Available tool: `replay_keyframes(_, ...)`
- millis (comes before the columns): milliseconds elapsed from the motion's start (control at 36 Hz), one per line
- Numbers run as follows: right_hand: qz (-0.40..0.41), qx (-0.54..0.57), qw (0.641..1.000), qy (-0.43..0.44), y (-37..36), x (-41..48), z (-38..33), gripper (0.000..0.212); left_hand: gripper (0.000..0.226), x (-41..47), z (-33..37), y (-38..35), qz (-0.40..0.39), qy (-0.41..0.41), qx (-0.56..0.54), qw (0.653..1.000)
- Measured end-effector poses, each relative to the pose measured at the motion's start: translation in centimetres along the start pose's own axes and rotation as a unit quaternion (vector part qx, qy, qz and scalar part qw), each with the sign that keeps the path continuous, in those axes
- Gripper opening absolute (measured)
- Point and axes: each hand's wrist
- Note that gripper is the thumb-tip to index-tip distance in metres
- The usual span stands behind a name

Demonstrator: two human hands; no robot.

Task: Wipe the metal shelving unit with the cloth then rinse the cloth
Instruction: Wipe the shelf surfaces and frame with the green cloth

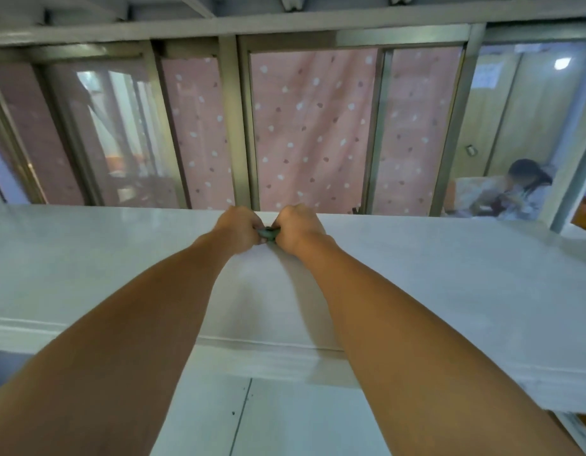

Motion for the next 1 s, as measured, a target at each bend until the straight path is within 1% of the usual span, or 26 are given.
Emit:
replay_keyframes(111, 0.001, 0.004, 1.000, 0.006, 0.7, -2.1, -0.2, 0.030, 0.020, -2.2, 0.5, 0.5, 0.003, 0.004, 0.001, 1.000)
replay_keyframes(250, -0.004, 0.009, 1.000, -0.003, 1.3, -4.9, -1.1, 0.028, 0.018, -4.8, 0.9, 1.3, 0.001, -0.023, 0.009, 1.000)
replay_keyframes(361, 0.002, 0.002, 1.000, -0.014, 1.7, -6.9, -2.1, 0.030, 0.015, -6.8, 0.7, 1.7, -0.008, -0.021, -0.011, 1.000)
replay_keyframes(611, 0.017, -0.031, 0.999, -0.033, 1.9, -11.8, -6.1, 0.026, 0.019, -12.2, -0.8, 3.4, -0.014, -0.034, -0.042, 0.998)
replay_keyframes(778, 0.025, -0.035, 0.998, -0.038, 1.7, -15.5, -8.0, 0.030, 0.017, -15.9, -1.8, 4.2, -0.007, -0.065, -0.067, 0.996)
replay_keyframes(1000, 0.017, -0.047, 0.996, -0.079, 3.5, -19.7, -8.8, 0.033, 0.016, -20.0, -0.2, 5.3, -0.012, -0.107, -0.069, 0.992)
Point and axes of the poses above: each hand's wrist, its own x-axis towards the middle knuckle, its own y-axis out of the back of the hand, z = x × y, and after that the axes turned 7 degrees about x, right-handed
